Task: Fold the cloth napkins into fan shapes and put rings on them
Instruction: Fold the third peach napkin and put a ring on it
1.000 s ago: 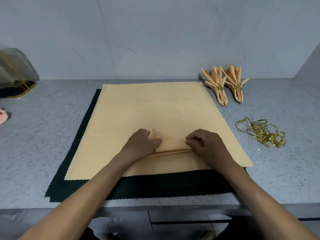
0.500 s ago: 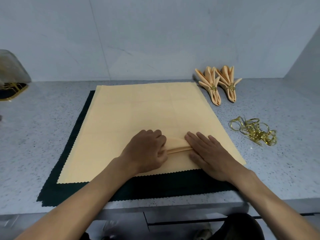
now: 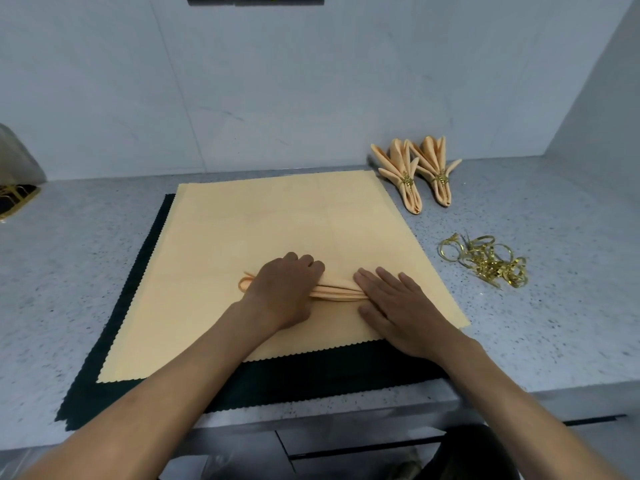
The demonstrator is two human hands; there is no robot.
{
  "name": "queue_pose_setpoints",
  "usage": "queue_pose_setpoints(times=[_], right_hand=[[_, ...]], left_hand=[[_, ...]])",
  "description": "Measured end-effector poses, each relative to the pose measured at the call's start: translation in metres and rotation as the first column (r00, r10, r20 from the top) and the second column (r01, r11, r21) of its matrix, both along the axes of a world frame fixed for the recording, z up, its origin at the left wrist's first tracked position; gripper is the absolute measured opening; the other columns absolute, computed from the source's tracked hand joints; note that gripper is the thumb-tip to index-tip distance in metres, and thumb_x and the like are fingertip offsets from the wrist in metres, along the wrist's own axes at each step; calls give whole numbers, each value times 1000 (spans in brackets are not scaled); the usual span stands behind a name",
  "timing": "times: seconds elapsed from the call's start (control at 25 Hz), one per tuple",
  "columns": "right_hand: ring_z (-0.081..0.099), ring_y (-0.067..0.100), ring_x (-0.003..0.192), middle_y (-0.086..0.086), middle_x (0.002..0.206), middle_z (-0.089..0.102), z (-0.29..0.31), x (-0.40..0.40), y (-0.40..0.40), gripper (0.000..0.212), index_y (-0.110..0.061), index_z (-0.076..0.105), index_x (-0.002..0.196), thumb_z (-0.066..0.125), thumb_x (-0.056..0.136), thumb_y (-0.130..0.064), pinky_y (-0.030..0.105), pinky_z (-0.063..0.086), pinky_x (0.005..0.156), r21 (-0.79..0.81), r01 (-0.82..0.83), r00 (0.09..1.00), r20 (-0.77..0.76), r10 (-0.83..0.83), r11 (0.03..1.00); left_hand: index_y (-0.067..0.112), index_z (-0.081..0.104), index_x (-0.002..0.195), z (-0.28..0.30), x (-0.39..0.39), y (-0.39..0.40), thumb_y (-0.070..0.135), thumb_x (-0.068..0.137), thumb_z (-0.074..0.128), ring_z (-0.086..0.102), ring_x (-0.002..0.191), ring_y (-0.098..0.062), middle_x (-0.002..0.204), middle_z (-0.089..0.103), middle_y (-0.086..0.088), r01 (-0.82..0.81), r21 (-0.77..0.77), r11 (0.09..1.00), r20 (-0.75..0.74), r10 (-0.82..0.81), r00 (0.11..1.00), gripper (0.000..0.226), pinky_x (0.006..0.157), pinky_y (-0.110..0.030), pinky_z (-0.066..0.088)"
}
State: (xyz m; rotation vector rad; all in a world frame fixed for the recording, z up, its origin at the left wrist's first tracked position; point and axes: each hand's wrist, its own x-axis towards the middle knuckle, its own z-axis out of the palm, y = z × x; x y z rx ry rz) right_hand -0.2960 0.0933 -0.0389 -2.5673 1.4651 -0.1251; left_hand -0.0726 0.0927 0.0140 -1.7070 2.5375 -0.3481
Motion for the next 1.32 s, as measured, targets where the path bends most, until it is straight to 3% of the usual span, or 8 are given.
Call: queue_pose_setpoints(times=[0.16,0.28,0.4,0.48,0.56,0.68,0.8,1.32], right_hand=[[45,23,134,-2,143,53,5,-6,-7,60,-22,52,140,30,98,-58,34,30,109,-93,146,951,286,-114,985],[53,32,116,8,124,64,28,-38,-30,45,-16,56,128,55,94,-46,46,38,98,-363,541,824,411,-390,759],[43,33,127,10,125,62,50,-75,-58,64,-21,45,134,61,82,-56,53,16,113,-280,620,776,87,-624,733],[50,32,119,6,108,67,47,-83,-69,54,-23,53,123,60,83,-58,55,10,115,-219,596,780,-72,-622,772],[56,30,103,4,86,68,41,-83,-71,32,-21,64,104,64,85,-46,53,15,113,-296,541,819,-26,-573,787],[54,28,79,4,70,64,35,-80,-63,15,-14,68,85,68,87,-29,41,38,83,-401,509,859,170,-484,762],[55,21,66,-3,67,60,41,-60,-48,15,-17,59,75,69,86,-21,34,40,57,-143,624,697,547,-464,769],[57,21,73,-2,70,61,44,13,-3,16,-17,50,75,65,82,-14,39,46,65,42,502,622,676,-395,864]], left_hand=[[17,57,98,-1,2,1,16,80,64,62,81,-22,87,64,1,74,-92,993,46,-70,996,20,68,-32,34],[19,56,71,-3,9,-1,10,50,80,55,48,-20,53,54,7,115,-162,980,-1,-117,993,33,57,-30,42],[19,58,76,-6,12,4,11,59,73,57,53,-21,57,57,6,133,-146,980,-47,-141,989,24,63,-33,45],[20,58,78,-8,13,6,8,60,68,58,55,-21,59,58,7,127,-136,983,-63,-137,989,24,64,-33,44],[21,57,74,-9,15,6,9,55,71,56,52,-20,56,55,8,113,-143,983,-68,-123,990,27,60,-32,44],[20,57,76,-9,17,6,7,59,71,56,53,-21,57,56,7,79,-148,986,-83,-92,992,26,61,-31,38],[20,58,89,-5,17,10,7,74,62,60,65,-25,68,62,5,11,-138,990,-134,-29,991,20,66,-32,28],[24,52,103,25,18,28,14,90,48,58,90,-24,95,64,3,-107,-14,994,-75,106,992,18,68,-30,24]])
